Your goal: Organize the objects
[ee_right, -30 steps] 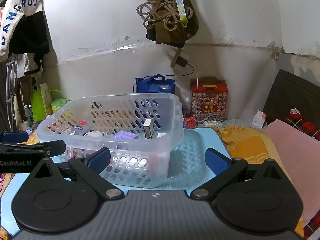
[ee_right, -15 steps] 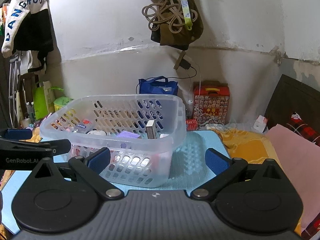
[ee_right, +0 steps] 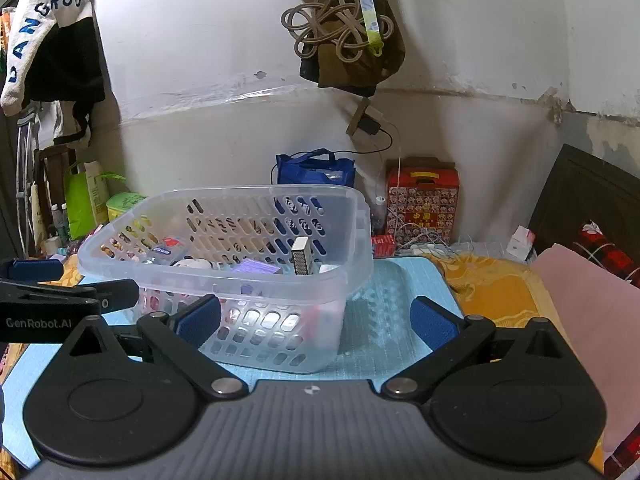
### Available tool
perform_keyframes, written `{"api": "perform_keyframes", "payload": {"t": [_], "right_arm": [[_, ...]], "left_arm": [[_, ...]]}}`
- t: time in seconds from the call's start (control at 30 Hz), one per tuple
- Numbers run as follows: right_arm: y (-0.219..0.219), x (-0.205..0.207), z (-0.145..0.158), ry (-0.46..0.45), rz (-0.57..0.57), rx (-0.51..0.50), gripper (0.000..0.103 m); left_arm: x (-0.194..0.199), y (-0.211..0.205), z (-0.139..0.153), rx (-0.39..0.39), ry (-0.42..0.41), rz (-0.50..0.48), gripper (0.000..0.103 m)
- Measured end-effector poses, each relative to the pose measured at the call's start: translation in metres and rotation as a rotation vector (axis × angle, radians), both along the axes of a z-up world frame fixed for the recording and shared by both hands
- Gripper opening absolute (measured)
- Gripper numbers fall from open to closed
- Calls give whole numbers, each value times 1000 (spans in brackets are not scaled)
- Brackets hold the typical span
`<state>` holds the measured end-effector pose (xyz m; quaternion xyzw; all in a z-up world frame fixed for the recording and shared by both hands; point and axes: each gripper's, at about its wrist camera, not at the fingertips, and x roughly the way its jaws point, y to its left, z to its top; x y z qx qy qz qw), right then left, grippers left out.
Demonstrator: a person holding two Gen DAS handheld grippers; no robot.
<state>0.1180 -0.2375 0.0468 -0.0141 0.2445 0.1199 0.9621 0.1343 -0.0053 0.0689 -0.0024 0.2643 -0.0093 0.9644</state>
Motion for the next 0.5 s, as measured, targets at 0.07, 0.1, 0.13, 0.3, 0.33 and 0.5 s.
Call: {"api": "perform_keyframes", "payload": {"t": [0.07, 0.1, 0.13, 0.3, 0.33, 0.5], "right_arm": [[0, 1, 0, 2, -2, 2, 103], [0, 1, 0, 2, -3, 3, 103], [-1, 1, 0, 3, -4, 4, 103], [-3, 0, 0, 2, -9, 10, 103], [-3, 0, 0, 1, -11, 10, 103], [-2, 0, 0, 5, -13, 13, 103]], "left_arm": [[0, 0, 0, -1, 2, 0, 103], [0, 0, 0, -2, 3, -1, 103], [0, 0, 0, -2, 3, -1, 103], [0, -1, 0, -3, 3, -5, 103], [0, -1, 0, -3, 4, -7, 103], [1, 0, -1, -11, 9, -11, 103]]}}
